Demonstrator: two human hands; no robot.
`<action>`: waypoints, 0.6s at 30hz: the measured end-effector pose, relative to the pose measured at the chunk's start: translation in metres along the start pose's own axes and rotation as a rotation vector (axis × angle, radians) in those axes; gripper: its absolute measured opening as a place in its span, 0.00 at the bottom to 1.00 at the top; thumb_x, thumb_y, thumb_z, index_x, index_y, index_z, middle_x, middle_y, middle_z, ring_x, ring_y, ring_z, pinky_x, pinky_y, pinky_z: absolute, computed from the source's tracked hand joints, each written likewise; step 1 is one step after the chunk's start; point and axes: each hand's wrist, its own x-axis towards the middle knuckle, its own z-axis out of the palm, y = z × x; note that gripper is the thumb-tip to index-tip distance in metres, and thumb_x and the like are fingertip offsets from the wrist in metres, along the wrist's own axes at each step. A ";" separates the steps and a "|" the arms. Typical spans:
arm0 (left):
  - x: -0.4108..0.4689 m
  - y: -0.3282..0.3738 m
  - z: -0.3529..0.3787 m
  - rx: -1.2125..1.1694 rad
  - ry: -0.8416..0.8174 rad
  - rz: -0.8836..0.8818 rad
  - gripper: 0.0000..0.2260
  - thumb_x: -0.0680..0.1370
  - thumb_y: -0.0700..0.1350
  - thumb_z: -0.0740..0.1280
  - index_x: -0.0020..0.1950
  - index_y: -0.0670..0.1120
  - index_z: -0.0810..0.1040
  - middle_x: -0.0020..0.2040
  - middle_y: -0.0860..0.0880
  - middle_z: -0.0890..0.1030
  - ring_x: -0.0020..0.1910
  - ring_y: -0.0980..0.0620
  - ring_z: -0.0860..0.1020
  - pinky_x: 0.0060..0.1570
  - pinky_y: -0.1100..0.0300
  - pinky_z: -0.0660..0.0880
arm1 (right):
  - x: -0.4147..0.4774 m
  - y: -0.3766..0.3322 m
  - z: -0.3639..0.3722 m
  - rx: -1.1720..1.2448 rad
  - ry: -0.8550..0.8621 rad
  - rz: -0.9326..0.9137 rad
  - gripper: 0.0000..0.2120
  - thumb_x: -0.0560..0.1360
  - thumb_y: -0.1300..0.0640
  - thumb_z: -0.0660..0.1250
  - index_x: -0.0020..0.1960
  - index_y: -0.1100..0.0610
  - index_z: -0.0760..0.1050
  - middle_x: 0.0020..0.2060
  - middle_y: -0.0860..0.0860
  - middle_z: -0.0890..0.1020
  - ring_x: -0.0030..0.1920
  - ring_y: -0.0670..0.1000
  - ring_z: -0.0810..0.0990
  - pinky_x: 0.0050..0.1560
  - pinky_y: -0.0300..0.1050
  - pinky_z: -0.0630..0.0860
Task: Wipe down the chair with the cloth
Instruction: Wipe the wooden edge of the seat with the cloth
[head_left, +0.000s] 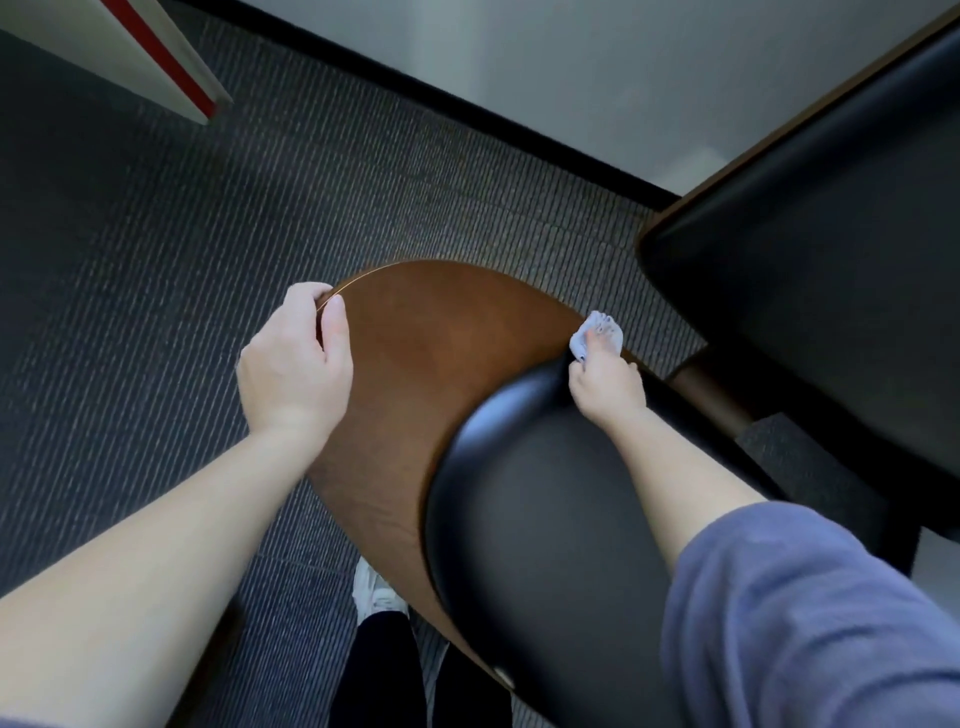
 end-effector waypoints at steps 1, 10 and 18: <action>0.000 0.000 0.000 0.006 0.001 -0.004 0.13 0.84 0.48 0.56 0.61 0.43 0.75 0.46 0.44 0.81 0.44 0.40 0.77 0.44 0.53 0.66 | 0.007 0.002 -0.002 -0.011 -0.030 0.032 0.26 0.82 0.57 0.53 0.78 0.60 0.52 0.78 0.56 0.56 0.76 0.57 0.58 0.74 0.59 0.53; 0.000 0.001 0.000 0.007 0.016 -0.002 0.12 0.83 0.48 0.57 0.59 0.42 0.75 0.42 0.44 0.80 0.40 0.39 0.77 0.42 0.51 0.68 | 0.021 0.013 -0.001 0.110 -0.122 0.048 0.27 0.83 0.53 0.46 0.80 0.58 0.44 0.80 0.53 0.45 0.79 0.50 0.41 0.72 0.71 0.42; -0.001 0.001 0.001 -0.008 0.023 0.000 0.12 0.83 0.47 0.58 0.59 0.41 0.75 0.41 0.45 0.79 0.39 0.40 0.76 0.42 0.53 0.66 | 0.022 0.020 0.001 0.079 -0.097 0.101 0.28 0.82 0.51 0.42 0.80 0.57 0.44 0.80 0.50 0.45 0.79 0.48 0.41 0.72 0.70 0.38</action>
